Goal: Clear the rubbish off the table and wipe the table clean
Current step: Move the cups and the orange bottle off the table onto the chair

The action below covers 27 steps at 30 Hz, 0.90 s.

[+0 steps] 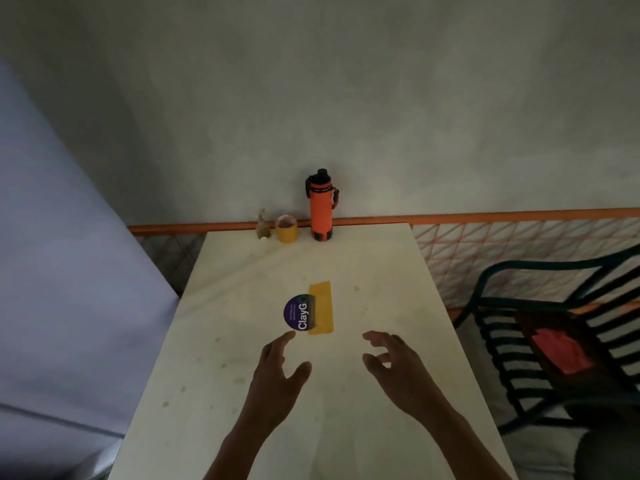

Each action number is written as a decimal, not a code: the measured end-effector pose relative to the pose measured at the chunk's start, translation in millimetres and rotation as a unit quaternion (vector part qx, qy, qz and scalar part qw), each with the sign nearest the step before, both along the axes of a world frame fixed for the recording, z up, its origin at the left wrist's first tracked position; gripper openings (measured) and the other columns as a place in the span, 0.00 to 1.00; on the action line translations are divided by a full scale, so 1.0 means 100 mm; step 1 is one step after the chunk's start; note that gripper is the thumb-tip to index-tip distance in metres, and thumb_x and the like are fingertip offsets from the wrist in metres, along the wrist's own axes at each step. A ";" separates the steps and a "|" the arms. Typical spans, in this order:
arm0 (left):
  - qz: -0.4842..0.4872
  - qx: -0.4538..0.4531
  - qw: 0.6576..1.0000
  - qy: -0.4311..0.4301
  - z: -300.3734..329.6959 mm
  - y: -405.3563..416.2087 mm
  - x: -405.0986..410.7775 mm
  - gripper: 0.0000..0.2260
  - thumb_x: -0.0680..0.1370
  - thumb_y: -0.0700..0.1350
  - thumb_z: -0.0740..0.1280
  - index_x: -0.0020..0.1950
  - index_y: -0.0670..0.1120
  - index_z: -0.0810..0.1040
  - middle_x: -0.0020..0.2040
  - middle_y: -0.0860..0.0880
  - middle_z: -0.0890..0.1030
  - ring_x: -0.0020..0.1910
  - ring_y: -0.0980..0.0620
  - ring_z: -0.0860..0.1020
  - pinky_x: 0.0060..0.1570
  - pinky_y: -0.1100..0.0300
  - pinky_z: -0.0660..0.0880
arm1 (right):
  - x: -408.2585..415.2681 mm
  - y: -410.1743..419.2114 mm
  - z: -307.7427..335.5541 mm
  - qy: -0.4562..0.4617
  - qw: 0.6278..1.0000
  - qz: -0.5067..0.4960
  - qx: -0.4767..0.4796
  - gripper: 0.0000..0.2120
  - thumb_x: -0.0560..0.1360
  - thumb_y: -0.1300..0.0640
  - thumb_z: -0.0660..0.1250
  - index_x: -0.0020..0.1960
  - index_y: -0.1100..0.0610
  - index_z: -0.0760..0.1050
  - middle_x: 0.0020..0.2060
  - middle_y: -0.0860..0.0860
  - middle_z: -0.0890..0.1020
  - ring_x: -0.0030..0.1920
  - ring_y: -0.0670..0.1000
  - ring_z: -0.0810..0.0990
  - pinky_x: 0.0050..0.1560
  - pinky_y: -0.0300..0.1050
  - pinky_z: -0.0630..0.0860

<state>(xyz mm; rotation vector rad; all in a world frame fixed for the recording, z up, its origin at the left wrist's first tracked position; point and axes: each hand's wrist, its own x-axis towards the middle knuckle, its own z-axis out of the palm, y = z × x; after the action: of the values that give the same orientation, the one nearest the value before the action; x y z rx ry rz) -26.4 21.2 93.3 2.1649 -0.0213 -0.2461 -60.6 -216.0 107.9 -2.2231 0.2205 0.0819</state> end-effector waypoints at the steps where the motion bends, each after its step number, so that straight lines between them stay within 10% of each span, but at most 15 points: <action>1: 0.008 0.008 1.000 0.002 0.01 -0.03 0.04 0.29 0.79 0.52 0.70 0.78 0.57 0.63 0.77 0.52 0.65 0.67 0.51 0.73 0.62 0.54 0.74 | 0.09 -0.04 -0.01 -0.001 1.000 0.009 0.001 0.17 0.79 0.50 0.66 0.67 0.42 0.71 0.59 0.42 0.75 0.53 0.44 0.79 0.49 0.35 0.74; 27: 0.059 0.108 0.989 -0.082 0.69 -0.17 2.98 0.26 0.78 0.50 0.70 0.75 0.56 0.66 0.72 0.48 0.69 0.67 0.45 0.74 0.64 0.49 0.74 | 3.46 0.15 0.36 -0.033 0.991 0.124 -0.024 0.22 0.79 0.52 0.66 0.71 0.51 0.68 0.64 0.52 0.72 0.60 0.53 0.76 0.59 0.49 0.73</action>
<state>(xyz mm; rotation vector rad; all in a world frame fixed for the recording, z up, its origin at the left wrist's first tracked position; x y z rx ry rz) 271.1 3.7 162.4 2.3872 0.0422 0.0005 285.7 -201.3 144.2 -2.2885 -0.0914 0.1385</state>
